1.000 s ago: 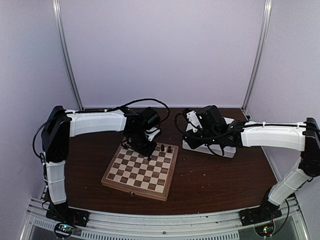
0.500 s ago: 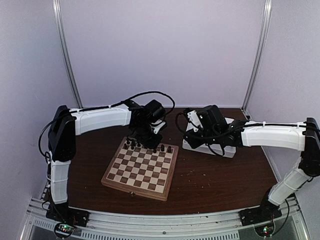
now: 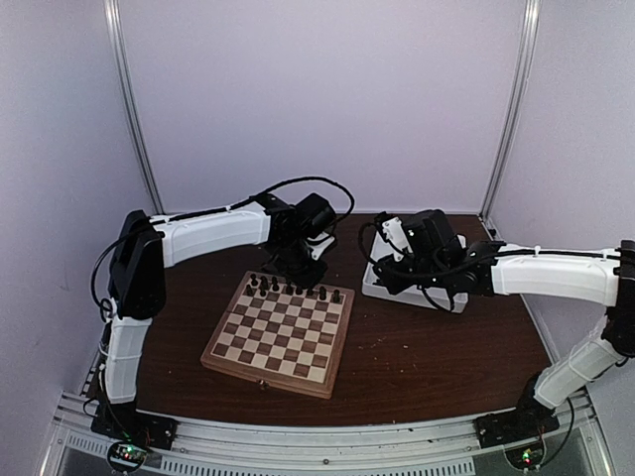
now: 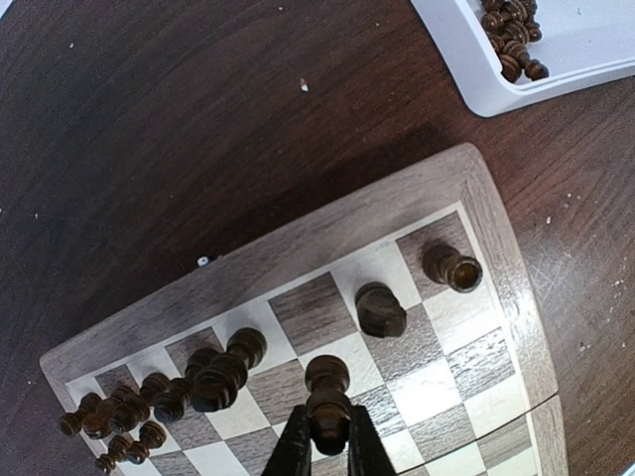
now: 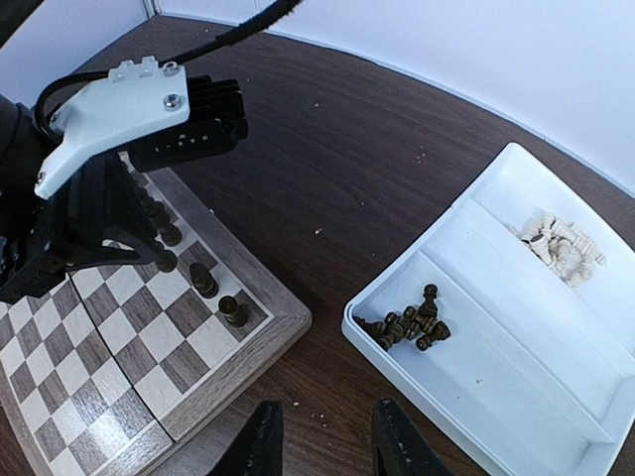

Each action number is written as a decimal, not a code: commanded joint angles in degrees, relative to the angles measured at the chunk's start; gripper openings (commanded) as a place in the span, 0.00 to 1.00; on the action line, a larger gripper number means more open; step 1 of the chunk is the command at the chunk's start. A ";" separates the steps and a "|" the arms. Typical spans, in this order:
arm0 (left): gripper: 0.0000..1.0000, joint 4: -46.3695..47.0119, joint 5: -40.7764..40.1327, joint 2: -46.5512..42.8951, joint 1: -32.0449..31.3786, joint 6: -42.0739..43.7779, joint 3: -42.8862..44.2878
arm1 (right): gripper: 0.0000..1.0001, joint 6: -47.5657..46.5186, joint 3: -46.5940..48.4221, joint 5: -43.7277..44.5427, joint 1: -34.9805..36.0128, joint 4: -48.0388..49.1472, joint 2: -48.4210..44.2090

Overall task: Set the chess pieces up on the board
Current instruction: Pick up the chess piece from the chessboard, then place the chess piece on the chessboard, then pick up the chess piece from the storage box.

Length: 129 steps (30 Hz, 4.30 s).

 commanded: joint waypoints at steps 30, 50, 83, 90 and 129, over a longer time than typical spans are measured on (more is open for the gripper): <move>0.06 -0.61 -2.08 6.29 0.08 2.26 5.95 | 0.32 -0.93 -3.62 4.67 -1.13 2.72 -5.73; 0.15 -0.61 -1.88 7.69 0.78 2.58 7.36 | 0.33 -0.86 -3.53 4.48 -1.33 2.19 -5.81; 0.28 -5.64 -5.00 -4.89 -0.53 3.20 11.51 | 0.32 2.01 2.23 2.90 -4.38 -5.82 -0.05; 0.35 5.73 -3.51 -18.29 -3.32 3.48 -4.41 | 0.31 6.52 8.26 -2.84 -9.15 -11.70 7.19; 0.57 32.17 -12.38 -52.32 -4.13 4.76 -42.86 | 0.26 10.11 32.20 -3.93 -15.16 -19.13 39.19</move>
